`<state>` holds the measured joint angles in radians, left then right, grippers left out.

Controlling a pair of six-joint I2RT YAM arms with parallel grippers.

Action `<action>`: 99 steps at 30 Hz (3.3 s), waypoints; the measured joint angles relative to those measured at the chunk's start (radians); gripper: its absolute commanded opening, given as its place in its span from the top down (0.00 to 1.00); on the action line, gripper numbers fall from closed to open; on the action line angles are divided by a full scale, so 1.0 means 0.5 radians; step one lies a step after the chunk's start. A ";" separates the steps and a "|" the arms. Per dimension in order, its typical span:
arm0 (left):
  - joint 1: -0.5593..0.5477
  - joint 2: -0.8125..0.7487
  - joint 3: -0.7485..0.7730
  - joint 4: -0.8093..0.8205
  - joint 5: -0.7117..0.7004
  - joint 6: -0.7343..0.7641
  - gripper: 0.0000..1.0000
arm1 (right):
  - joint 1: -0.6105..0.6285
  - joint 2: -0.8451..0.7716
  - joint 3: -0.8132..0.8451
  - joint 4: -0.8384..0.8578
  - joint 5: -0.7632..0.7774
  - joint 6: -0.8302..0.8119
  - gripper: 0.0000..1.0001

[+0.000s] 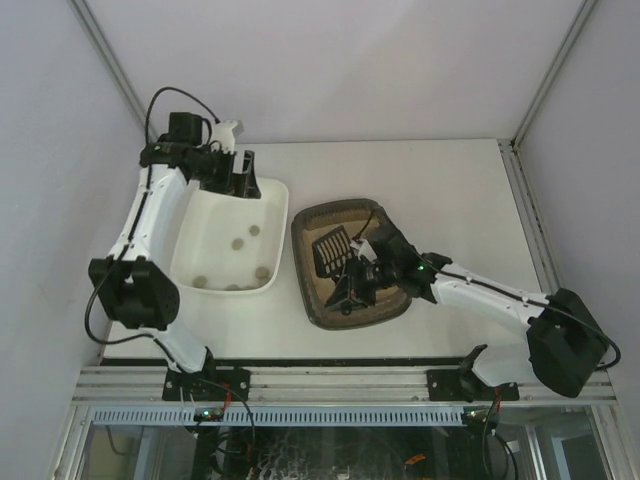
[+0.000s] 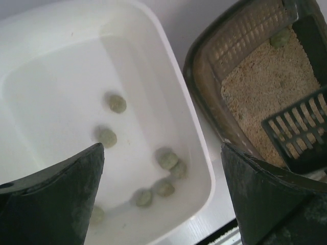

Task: Clean the litter box

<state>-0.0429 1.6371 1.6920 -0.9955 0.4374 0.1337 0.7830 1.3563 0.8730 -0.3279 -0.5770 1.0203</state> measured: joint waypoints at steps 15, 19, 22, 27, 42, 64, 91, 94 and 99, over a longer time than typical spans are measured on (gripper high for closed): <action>-0.526 0.882 0.642 0.598 -0.089 -0.138 0.03 | -0.333 -0.362 -0.477 0.897 -0.484 1.365 1.00; -0.659 0.985 0.619 0.819 -0.019 -0.159 0.02 | -0.409 -0.307 -0.477 0.926 -0.488 1.619 1.00; -0.737 0.957 0.428 1.110 0.065 -0.198 0.01 | -0.457 -0.260 -0.477 0.912 -0.479 1.740 1.00; -0.847 0.899 -0.063 1.612 0.134 -0.243 0.00 | -0.479 -0.240 -0.477 0.829 -0.407 1.884 1.00; -0.883 0.900 -0.156 1.937 0.124 -0.362 0.00 | -0.490 -0.175 -0.411 0.729 -0.108 2.081 1.00; -0.932 0.486 -0.787 2.034 0.075 -0.467 0.00 | -0.758 0.245 0.280 -0.458 -0.266 1.576 1.00; -0.935 0.107 -1.295 2.245 0.039 -0.832 0.00 | -0.795 0.332 0.471 -0.833 -0.129 1.148 1.00; -0.935 0.119 -1.199 2.205 -0.026 -0.764 0.00 | -0.761 0.312 0.471 -0.826 -0.072 1.201 1.00; -0.929 0.272 -0.830 2.166 -0.039 -0.491 0.00 | -0.721 0.300 0.469 -0.771 -0.024 1.331 1.00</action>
<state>-0.5072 1.7733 1.2770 0.0875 0.4179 -0.1116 0.4225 1.5063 1.1076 -0.7136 -0.5892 1.6855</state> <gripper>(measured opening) 0.998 0.139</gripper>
